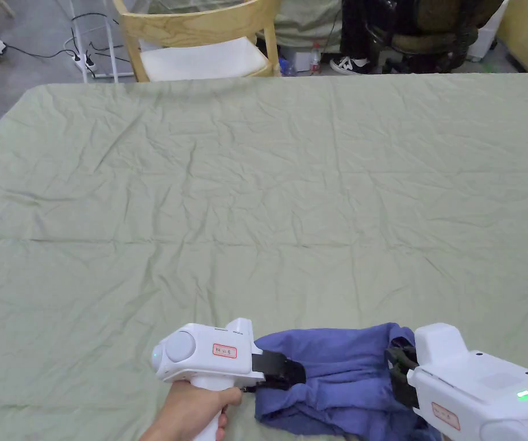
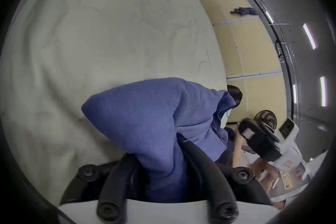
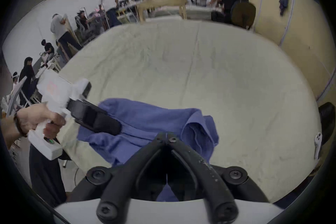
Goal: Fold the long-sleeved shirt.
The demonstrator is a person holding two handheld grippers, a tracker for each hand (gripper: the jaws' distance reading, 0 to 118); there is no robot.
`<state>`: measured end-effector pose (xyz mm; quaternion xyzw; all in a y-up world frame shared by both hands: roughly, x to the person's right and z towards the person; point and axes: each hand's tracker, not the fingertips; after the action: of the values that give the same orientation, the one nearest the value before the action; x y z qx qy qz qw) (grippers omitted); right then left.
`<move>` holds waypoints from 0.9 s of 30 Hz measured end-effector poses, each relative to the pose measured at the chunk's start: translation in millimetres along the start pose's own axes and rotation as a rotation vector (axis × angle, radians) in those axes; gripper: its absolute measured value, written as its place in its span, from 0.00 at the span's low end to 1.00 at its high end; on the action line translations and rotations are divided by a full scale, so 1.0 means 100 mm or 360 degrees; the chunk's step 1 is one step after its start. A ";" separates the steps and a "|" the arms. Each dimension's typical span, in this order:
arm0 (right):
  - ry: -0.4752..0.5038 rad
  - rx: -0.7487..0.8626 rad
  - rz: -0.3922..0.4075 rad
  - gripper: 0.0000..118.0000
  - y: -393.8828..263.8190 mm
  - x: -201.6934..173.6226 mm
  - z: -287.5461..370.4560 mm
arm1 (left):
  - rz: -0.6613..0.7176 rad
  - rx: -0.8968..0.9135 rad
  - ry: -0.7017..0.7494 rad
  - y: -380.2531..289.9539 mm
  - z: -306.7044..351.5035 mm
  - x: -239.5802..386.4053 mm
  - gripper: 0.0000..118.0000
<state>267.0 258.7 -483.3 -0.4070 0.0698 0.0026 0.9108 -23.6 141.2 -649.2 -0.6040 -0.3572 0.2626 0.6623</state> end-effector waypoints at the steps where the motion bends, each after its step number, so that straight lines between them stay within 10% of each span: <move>1: 0.0005 0.0028 -0.0003 0.00 -0.03 -0.03 0.08 | -0.0024 0.0000 0.0021 -0.01 0.00 0.02 0.13; 13: 0.0072 0.0073 0.0053 0.00 0.04 -0.39 0.11 | -0.0091 0.0042 0.0072 0.07 0.32 -0.02 0.13; 27: 0.0423 0.0050 0.0314 0.00 0.70 -1.68 -0.53 | -0.0047 0.0214 0.0357 0.28 1.96 -0.98 0.13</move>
<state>89.5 274.8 -548.4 -0.3806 0.2293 0.0371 0.8951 -235.9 188.5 -689.5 -0.5785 -0.2713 0.2069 0.7409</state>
